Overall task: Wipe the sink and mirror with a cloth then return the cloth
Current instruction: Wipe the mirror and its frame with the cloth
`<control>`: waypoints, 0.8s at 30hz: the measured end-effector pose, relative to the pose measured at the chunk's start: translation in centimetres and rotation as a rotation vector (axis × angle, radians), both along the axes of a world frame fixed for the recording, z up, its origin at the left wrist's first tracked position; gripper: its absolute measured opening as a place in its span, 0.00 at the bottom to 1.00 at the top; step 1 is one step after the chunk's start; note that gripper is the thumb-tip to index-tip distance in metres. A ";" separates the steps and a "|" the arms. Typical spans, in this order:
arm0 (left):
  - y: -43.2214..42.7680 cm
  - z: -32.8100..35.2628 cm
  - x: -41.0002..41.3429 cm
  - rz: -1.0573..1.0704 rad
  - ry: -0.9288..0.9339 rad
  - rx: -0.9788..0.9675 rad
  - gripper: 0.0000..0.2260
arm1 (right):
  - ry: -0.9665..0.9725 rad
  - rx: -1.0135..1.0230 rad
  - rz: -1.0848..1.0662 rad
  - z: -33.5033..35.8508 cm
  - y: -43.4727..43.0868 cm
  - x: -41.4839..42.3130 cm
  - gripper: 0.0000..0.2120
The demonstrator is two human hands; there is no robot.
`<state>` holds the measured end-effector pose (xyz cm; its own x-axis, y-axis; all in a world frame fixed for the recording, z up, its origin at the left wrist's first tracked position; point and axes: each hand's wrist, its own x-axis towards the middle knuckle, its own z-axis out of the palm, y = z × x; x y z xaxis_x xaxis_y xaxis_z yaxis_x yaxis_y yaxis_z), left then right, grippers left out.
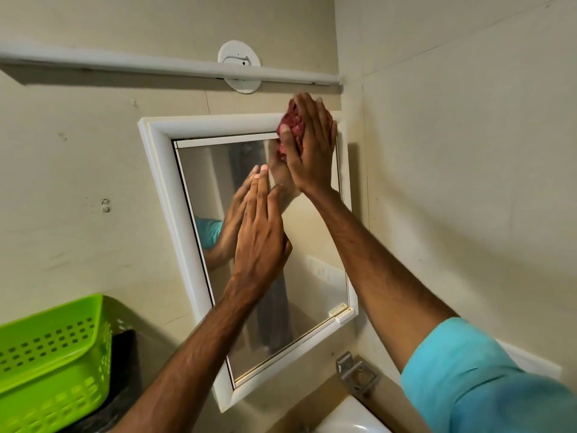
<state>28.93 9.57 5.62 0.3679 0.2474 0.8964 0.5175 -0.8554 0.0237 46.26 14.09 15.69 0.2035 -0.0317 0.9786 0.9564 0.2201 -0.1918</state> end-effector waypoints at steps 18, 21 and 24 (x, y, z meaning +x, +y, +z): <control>-1.0 -3.4 1.1 -0.019 0.081 -0.004 0.34 | 1.120 -0.284 -0.167 -31.8 -1.7 0.1 0.47; -2.1 -4.1 1.5 -0.005 0.214 -0.073 0.31 | 1.085 -0.426 -0.223 -31.4 -2.9 0.5 0.36; -3.1 -4.8 1.7 -0.039 0.385 -0.197 0.41 | 1.034 -0.577 -0.266 -31.9 -3.8 0.8 0.34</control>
<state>30.60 6.52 0.80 0.6786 0.3792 0.6290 0.4880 -0.8729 -0.0002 47.07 10.28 -16.21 0.9503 0.1954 0.2422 0.2963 -0.3298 -0.8963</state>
